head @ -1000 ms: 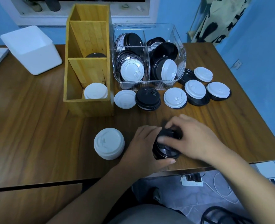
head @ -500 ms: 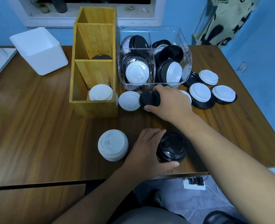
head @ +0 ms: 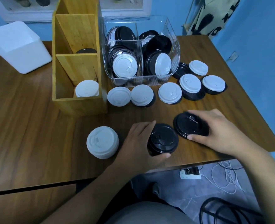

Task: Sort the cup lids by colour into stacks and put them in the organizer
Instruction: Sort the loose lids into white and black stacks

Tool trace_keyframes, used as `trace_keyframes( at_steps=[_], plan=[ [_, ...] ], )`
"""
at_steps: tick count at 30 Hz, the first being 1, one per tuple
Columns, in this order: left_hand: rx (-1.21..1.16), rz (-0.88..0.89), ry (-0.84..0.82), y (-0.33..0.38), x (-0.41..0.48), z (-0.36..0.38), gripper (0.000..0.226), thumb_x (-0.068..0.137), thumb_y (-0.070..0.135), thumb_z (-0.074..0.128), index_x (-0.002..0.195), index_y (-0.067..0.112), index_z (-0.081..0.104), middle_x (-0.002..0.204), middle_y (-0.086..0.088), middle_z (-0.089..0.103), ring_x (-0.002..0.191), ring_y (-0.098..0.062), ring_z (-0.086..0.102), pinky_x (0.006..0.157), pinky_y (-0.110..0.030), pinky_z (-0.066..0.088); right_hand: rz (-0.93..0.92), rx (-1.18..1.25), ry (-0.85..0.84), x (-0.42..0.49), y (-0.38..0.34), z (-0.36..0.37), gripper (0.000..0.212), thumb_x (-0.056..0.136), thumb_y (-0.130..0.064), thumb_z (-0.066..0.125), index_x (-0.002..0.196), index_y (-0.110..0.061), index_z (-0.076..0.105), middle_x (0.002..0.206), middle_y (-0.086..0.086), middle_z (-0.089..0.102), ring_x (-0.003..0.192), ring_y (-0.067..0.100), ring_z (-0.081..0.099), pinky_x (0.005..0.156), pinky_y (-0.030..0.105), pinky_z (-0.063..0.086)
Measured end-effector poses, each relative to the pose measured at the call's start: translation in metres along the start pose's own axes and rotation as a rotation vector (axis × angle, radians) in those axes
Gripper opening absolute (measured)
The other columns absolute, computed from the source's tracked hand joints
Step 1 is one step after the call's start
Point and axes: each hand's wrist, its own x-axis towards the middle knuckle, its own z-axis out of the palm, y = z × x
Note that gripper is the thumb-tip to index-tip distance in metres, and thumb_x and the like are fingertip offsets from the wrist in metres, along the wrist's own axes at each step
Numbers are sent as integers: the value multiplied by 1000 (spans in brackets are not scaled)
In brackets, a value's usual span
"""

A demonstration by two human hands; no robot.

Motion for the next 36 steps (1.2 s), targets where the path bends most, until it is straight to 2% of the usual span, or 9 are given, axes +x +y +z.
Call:
trace_keyframes(
  at_steps=[4,7,10,16,20,25,27,30,36],
  plan=[
    [-9,-42,-53,2,0,-4,106,75,60,79,158,18,28,148,8,44,136,-6,34,112,-18,25,-38,144,-64,-8,8,-1,88,77,-17,79,150,-40,36,149,-22,39,141,8,29,119,35,28],
    [-32,-68,-51,5,1,-6,105,75,57,81,157,24,26,150,11,43,136,-3,34,110,-17,25,34,117,155,-11,-4,10,71,82,-48,71,145,-34,42,145,-13,45,135,15,38,109,38,39],
    [-24,-79,-49,6,0,-6,102,74,56,82,155,23,30,150,10,43,136,-4,35,109,-15,24,157,15,251,-9,-18,24,80,78,-73,63,142,-29,44,134,-3,49,125,21,42,100,41,44],
    [-20,-78,-55,5,-1,-6,100,75,57,81,154,23,31,149,9,44,135,-3,35,104,-1,16,18,273,141,-20,-9,23,86,77,-23,82,149,-34,35,140,-15,40,139,9,27,117,42,32],
    [-12,-79,-49,5,-1,-6,100,75,55,83,154,21,32,148,9,45,134,-4,36,103,2,15,34,117,227,-20,-6,29,83,74,-54,80,144,-27,44,138,-5,53,133,20,40,110,38,37],
    [-32,-87,-47,7,0,-6,105,73,55,84,156,24,27,148,13,45,134,-2,35,108,-10,21,25,314,244,-22,-16,12,81,67,-46,88,139,-37,51,122,-21,53,121,3,49,102,23,36],
    [-36,-90,-53,7,0,-6,108,72,57,84,157,24,25,149,15,46,136,-3,34,111,-18,27,-92,369,195,-20,-31,8,81,65,-47,88,138,-38,54,129,-23,55,125,-2,49,108,26,40],
    [-24,-91,-66,6,1,-4,113,71,60,84,158,24,23,150,17,45,137,-3,33,110,-19,26,-290,290,63,-11,-48,12,79,69,-43,89,140,-31,56,144,-19,52,136,-1,42,115,23,34],
    [-47,-95,-77,6,1,-4,115,71,59,84,160,22,21,151,12,45,138,-4,31,112,-22,27,-351,238,-48,4,-61,23,77,73,-43,87,142,-28,56,148,-15,50,139,0,36,114,15,26]
  ],
)
